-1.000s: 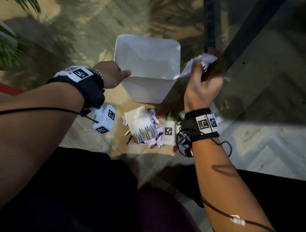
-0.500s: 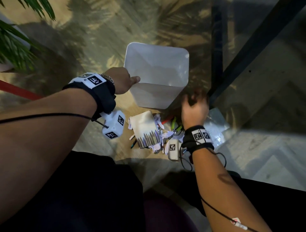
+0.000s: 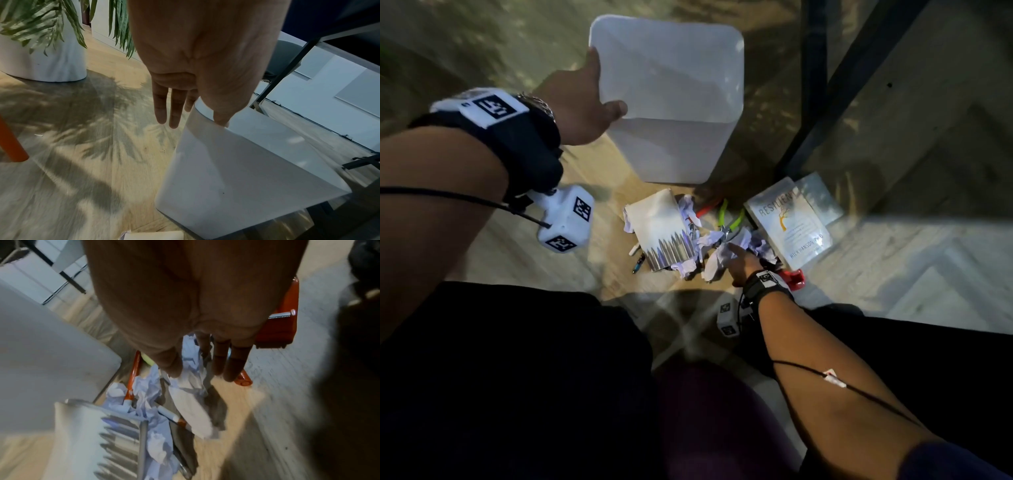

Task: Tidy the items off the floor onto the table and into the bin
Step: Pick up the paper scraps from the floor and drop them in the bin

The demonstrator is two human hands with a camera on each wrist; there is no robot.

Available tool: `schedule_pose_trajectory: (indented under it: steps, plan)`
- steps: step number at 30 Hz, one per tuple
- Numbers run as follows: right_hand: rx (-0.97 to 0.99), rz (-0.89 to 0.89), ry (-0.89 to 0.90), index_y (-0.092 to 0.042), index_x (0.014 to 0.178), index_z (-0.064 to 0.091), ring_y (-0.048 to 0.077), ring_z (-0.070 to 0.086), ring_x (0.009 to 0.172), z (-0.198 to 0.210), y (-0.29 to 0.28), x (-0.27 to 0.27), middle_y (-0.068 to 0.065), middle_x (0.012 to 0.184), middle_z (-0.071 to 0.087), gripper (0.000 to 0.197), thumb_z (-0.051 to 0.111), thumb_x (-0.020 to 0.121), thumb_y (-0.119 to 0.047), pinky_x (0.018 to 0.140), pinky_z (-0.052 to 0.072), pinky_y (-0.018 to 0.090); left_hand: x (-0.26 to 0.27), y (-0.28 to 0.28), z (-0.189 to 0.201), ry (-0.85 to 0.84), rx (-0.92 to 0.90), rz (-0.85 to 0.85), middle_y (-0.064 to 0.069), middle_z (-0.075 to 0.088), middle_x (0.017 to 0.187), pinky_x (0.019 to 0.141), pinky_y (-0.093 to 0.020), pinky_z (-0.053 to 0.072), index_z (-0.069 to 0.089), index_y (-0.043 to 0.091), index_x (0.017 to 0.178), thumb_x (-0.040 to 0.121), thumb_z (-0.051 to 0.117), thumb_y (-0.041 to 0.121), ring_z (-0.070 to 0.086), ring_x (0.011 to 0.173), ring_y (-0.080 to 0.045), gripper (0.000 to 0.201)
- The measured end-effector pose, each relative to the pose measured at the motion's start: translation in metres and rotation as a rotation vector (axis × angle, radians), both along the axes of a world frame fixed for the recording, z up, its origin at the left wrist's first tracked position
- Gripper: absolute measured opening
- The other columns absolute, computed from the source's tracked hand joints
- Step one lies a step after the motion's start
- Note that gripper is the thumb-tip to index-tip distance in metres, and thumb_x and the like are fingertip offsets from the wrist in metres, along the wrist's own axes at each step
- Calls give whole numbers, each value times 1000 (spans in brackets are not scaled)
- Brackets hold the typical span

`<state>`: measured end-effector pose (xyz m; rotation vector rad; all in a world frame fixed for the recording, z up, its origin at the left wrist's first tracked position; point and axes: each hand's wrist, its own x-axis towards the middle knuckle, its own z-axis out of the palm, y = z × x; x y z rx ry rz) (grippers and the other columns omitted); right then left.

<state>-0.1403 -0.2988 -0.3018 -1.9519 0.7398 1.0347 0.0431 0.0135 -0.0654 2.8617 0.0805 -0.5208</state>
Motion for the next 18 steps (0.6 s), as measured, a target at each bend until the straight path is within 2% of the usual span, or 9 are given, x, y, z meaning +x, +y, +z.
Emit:
schedule_pose_trajectory:
  steps: [2, 4, 6, 8, 9, 11, 13, 16, 18]
  plan:
    - [48, -106, 54, -16, 146, 56, 25, 63, 99, 6, -1, 3, 17, 148, 57, 44, 58, 103, -26, 71, 57, 34, 0, 1, 0, -15, 5, 6, -28, 54, 135, 82, -45, 41, 3, 18, 161, 99, 52, 50, 55, 114, -50, 85]
    - [-7, -87, 32, -16, 129, 65, 26, 66, 105, 12, -2, 6, 17, 132, 68, 34, 66, 98, -29, 83, 60, 39, 0, 1, 1, -16, 5, 2, -28, 55, 134, 82, -46, 42, 5, 18, 161, 99, 53, 50, 55, 114, -50, 85]
    - [-118, -76, -92, -17, 120, 67, 25, 67, 108, 21, -2, 7, 9, 118, 71, 31, 76, 90, -23, 93, 51, 30, 2, 2, 1, -14, 6, 3, -28, 55, 134, 80, -45, 40, 4, 18, 160, 98, 53, 50, 55, 114, -50, 85]
    - [-165, -101, -275, -16, 120, 69, 25, 67, 112, 39, 3, 10, 9, 119, 71, 36, 79, 86, -16, 91, 45, 24, 2, 2, 3, -5, -3, 9, -29, 54, 135, 81, -45, 40, 2, 18, 161, 99, 52, 50, 54, 115, -50, 86]
    - [-181, -112, -368, -17, 118, 70, 26, 68, 111, 51, 6, 15, 8, 118, 72, 33, 79, 86, -13, 92, 48, 25, 3, 3, 3, 0, -7, 7, -28, 54, 135, 82, -45, 41, 1, 18, 161, 99, 52, 49, 54, 115, -50, 86]
    - [-204, -159, -564, -21, 108, 71, 25, 71, 102, 79, 16, 29, 6, 112, 73, 21, 74, 88, -13, 95, 58, 34, 3, 4, 2, 10, -19, 1, -27, 55, 135, 82, -45, 42, 0, 18, 161, 99, 52, 49, 56, 114, -48, 87]
    - [-238, -224, -812, -21, 99, 75, 26, 70, 96, 113, 26, 51, 7, 104, 73, 15, 68, 88, -13, 92, 59, 42, 3, 4, 2, 9, -26, 5, -27, 56, 134, 85, -47, 45, 0, 17, 161, 98, 53, 49, 56, 114, -48, 88]
    - [-213, -425, -1130, -25, 94, 78, 22, 72, 98, 181, 37, 92, 7, 103, 75, 13, 68, 88, -19, 94, 57, 35, 3, 3, 3, 20, -48, 18, -28, 56, 134, 86, -46, 45, -3, 15, 161, 98, 54, 48, 56, 115, -48, 90]
    - [-150, -462, -1437, -17, 99, 79, 20, 74, 96, 229, 46, 121, 10, 102, 76, 13, 70, 90, -17, 90, 59, 30, 2, 2, 7, 37, -65, 18, -29, 55, 135, 82, -42, 43, -5, 15, 161, 99, 53, 46, 56, 115, -47, 90]
